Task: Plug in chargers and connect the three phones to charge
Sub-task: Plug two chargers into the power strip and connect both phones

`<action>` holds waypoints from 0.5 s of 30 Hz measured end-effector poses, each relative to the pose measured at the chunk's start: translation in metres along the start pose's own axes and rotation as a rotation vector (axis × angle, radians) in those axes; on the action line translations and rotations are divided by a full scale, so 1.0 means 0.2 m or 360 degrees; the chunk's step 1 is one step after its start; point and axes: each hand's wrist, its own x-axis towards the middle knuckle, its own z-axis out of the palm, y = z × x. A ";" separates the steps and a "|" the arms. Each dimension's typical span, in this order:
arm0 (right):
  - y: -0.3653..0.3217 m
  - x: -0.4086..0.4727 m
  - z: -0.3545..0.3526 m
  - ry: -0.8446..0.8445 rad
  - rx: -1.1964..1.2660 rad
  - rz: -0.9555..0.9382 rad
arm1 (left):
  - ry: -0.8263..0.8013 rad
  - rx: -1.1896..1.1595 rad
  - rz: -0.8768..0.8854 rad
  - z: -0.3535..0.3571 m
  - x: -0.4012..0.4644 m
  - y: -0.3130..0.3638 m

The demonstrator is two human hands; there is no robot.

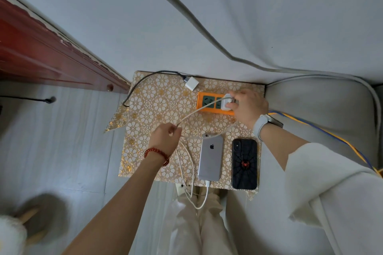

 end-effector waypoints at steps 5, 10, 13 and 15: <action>-0.04 -0.19 0.04 0.0456 0.0515 -0.0062 | -0.0084 -0.0341 -0.0207 0.00 -0.16 -0.16; -0.01 -0.60 0.14 0.0844 0.1131 0.0028 | -0.0360 -0.1023 -0.0426 -0.06 -0.30 -0.10; -0.07 -0.87 0.26 -0.0125 0.1321 0.0026 | -0.0604 -0.1425 -0.0477 -0.10 -0.36 0.00; -0.12 -1.02 0.35 -0.0664 0.1192 -0.0158 | -0.0723 -0.1636 -0.0413 -0.14 -0.38 0.07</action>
